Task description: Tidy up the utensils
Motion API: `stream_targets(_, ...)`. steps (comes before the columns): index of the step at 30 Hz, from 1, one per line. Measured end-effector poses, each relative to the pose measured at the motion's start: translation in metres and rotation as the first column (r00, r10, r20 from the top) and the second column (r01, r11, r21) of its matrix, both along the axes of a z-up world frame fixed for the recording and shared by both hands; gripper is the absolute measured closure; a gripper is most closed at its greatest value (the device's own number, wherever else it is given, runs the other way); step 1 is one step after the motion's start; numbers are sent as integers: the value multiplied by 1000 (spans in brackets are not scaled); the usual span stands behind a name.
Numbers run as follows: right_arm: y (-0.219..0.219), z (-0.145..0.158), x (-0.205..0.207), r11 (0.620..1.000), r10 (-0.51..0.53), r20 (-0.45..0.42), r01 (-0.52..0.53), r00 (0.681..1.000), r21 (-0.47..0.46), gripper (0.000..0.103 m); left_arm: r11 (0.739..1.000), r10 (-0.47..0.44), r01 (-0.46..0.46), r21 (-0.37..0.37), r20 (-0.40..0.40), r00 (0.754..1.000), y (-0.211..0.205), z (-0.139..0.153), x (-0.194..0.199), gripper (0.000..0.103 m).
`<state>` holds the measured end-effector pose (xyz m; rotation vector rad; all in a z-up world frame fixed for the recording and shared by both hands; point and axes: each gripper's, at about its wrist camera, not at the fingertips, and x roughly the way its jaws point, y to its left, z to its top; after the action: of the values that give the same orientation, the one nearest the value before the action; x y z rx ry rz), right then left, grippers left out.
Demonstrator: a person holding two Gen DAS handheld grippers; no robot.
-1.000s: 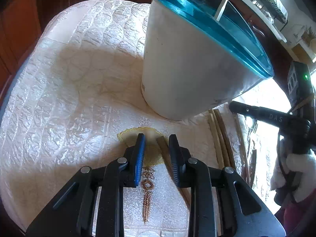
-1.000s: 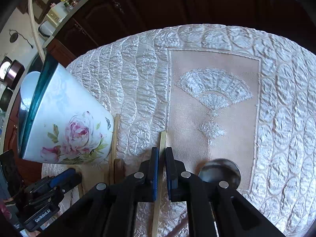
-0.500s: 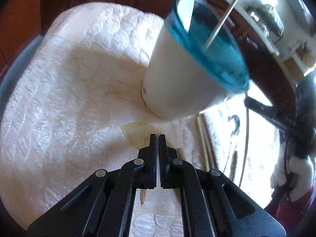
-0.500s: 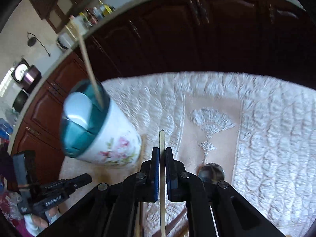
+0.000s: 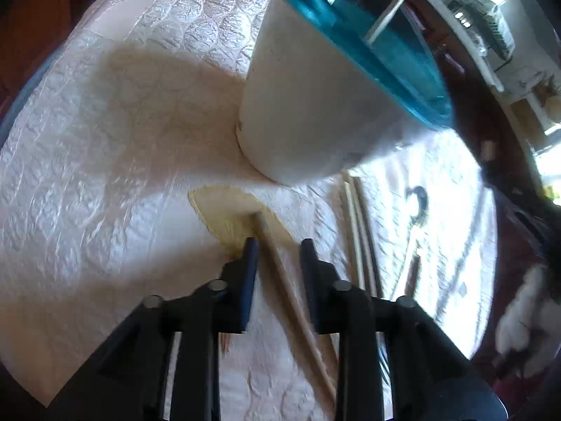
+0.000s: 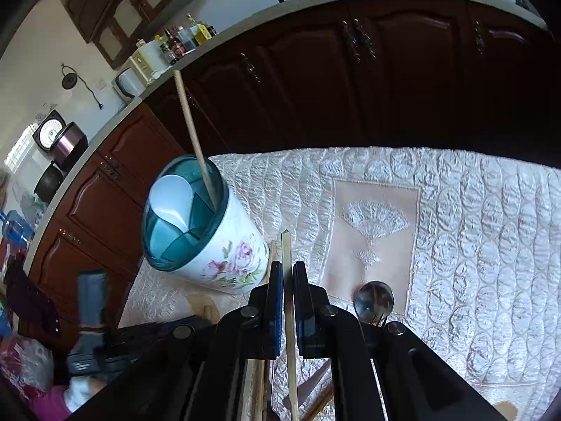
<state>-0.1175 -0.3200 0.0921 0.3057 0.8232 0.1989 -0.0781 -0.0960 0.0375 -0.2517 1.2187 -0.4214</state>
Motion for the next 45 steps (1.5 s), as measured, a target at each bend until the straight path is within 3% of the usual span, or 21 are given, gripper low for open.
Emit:
stream_targets(2, -3, 6, -5, 1000, 3, 12, -3, 1000, -2, 98, 1000, -4, 4, 22, 0, 1000, -6, -6, 1, 78)
stream_targets(4, -3, 12, -15, 1000, 3, 28, -3, 1000, -5, 98, 998, -21, 19, 64, 42, 999, -9, -5, -1, 91)
stream_targets(8, -4, 25, -31, 1000, 3, 58, -3, 998, -3, 98, 999, -25, 24, 25, 48, 999, -4, 1, -8, 96)
stream_targets(15, -3, 52, -57, 1000, 19, 123, -18, 992, -8, 98, 998, -22, 31, -53, 174, 984, 28, 63, -32, 96)
stream_targets(24, 4, 90, -71, 999, 38, 198, -32, 979, -34, 98, 988, 18, 39, -148, 368, 930, 53, 162, -58, 97)
stream_targets(33, 17, 148, -63, 997, 65, 305, -47, 950, -67, 98, 980, 13, 81, -179, 472, 882, 59, 238, -46, 97)
stream_targets(42, 42, 189, -24, 993, 75, 376, -36, 923, -110, 98, 994, 54, 10, -108, 570, 820, 53, 273, -14, 97)
stream_targets(45, 47, 195, -5, 992, 74, 385, -30, 920, -119, 98, 995, 54, 1, -95, 573, 818, 50, 274, -1, 97)
